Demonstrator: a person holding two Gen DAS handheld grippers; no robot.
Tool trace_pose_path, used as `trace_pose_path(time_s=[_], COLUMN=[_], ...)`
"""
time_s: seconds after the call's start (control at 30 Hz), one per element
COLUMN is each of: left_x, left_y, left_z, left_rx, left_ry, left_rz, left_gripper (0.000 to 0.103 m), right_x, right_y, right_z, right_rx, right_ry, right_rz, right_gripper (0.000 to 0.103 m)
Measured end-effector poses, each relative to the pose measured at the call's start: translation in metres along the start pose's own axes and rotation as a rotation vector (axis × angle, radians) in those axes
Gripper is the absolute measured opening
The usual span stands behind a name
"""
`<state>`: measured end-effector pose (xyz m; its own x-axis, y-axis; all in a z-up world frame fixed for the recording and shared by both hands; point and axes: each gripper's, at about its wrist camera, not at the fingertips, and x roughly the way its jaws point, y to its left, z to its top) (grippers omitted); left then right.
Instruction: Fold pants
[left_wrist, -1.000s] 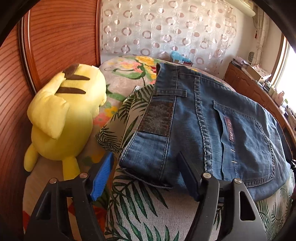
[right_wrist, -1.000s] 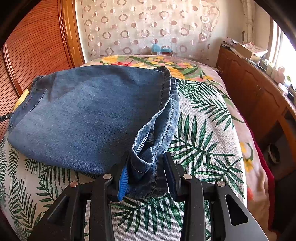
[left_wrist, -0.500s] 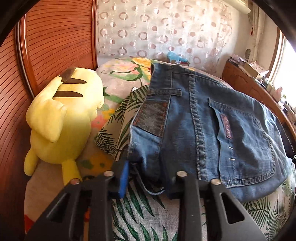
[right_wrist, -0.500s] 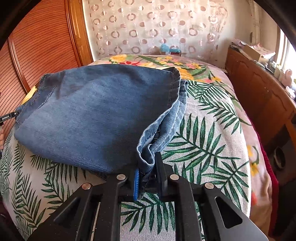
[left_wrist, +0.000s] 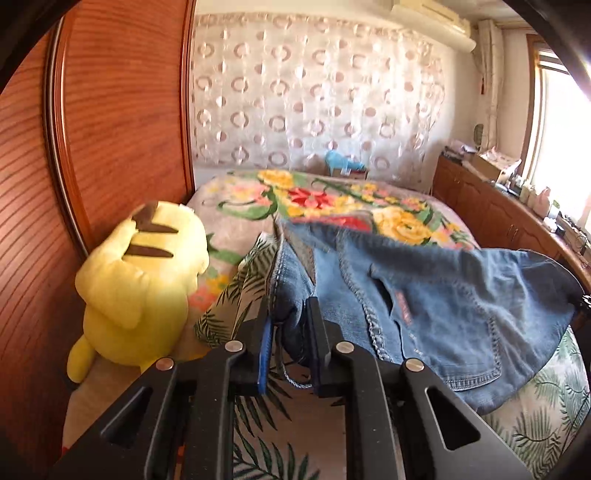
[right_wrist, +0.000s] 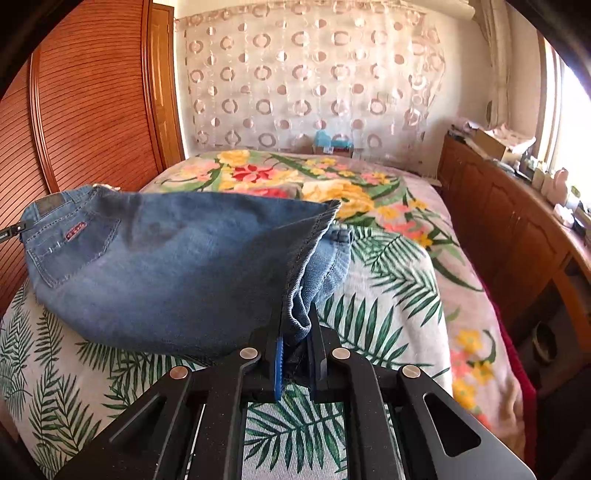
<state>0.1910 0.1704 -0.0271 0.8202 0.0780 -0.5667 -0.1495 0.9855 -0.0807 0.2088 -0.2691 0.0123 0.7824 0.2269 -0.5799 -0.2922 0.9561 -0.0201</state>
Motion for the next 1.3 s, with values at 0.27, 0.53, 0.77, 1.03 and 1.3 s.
trace_pose_path(time_s=[0.27, 0.53, 0.77, 1.03, 1.3], left_x=[-0.048, -0.094, -0.121, -0.108, -0.11], left_y=[-0.011, -0.029, -0.034, -0.043, -0.045], left_z=[-0.005, -0.034, -0.07, -0.115, -0.127], left_rx=[0.0, 0.005, -0.016, 0.042, 0.076], left_ry=[-0.061, -0.086, -0.05, 0.076, 0.108], left_rz=[-0.045, -0.112, -0.156, -0.118, -0.092], left_gripper=[0.017, 0.017, 0.017, 0.018, 0.022], right_x=[-0.04, -0.089, -0.128, -0.113, -0.092], right_y=[-0.005, -0.016, -0.021, -0.018, -0.032], right_z=[-0.01, -0.045, -0.077, -0.119, -0.137], right_rx=[-0.009, 0.0, 0.008, 0.08, 0.172], right_ry=[-0.068, -0.086, -0.096, -0.006, 0.049], right_rz=[-0.042, -0.079, -0.094, -0.051, -0.028], right_gripper=[0.008, 0.008, 0.008, 0.008, 0.009])
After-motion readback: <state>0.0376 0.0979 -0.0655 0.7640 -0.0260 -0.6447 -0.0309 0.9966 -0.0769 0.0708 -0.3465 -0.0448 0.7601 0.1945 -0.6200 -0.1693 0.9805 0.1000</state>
